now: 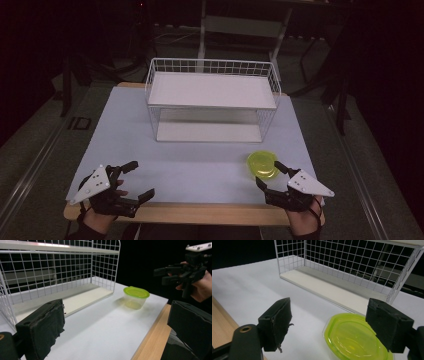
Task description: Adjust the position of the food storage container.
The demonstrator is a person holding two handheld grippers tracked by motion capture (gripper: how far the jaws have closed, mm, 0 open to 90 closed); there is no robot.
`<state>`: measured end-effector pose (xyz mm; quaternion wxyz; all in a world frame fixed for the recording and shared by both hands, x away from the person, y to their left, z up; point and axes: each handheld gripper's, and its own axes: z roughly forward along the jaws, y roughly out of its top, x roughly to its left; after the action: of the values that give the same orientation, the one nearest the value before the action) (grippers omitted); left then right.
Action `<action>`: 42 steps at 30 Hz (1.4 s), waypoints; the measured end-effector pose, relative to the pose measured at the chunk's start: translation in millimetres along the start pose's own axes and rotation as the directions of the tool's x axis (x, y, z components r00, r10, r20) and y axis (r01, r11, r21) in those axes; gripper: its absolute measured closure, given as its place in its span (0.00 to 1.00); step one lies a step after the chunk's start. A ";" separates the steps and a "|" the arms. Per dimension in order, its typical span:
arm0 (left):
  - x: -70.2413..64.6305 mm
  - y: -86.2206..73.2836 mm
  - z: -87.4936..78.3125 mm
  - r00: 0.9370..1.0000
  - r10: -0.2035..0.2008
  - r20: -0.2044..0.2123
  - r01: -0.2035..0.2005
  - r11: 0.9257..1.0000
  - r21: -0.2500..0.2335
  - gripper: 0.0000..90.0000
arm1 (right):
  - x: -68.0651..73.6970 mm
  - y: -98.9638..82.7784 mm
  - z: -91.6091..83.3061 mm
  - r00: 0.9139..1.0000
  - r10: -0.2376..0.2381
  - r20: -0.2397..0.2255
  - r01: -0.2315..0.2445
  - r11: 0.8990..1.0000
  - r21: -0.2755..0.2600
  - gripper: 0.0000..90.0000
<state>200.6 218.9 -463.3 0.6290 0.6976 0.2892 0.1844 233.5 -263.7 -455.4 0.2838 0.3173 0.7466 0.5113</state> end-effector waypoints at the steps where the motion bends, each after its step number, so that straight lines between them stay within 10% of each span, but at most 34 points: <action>1: 0.2 0.1 -0.3 1.000 -0.004 -0.001 0.004 1.000 -0.004 0.02 | 0.7 0.0 -0.1 1.000 -0.011 0.009 0.011 1.000 0.001 0.23; 10: -0.1 0.4 -0.4 1.000 -0.007 0.014 0.007 1.000 -0.030 0.02 | 7.1 18.6 -11.5 0.998 -0.008 -0.067 0.004 0.998 -0.070 0.18; 21: 0.7 -0.6 0.1 1.000 -0.007 0.021 0.007 1.000 -0.029 0.02 | 5.5 43.8 -10.9 0.998 -0.029 -0.051 0.030 1.000 0.002 0.16; 29: -0.4 -1.3 2.3 1.000 0.001 0.023 -0.001 1.000 -0.014 0.02 | -11.4 49.1 -8.7 0.997 0.062 -0.052 -0.061 0.998 0.016 0.15; 37: -0.1 -1.4 2.5 1.000 0.000 0.020 0.001 1.000 -0.010 0.02 | -31.1 43.6 -1.0 1.000 0.025 0.004 -0.025 0.997 0.071 0.17; 42: -1.5 -1.9 3.9 1.000 0.010 0.008 -0.010 1.000 -0.002 0.02 | -49.9 37.3 6.6 0.999 0.047 0.014 -0.048 0.992 0.114 0.36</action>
<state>201.6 215.0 -465.6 0.6300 0.6992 0.2828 0.1851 277.1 -287.6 -417.4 0.2572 0.3535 0.7652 0.4726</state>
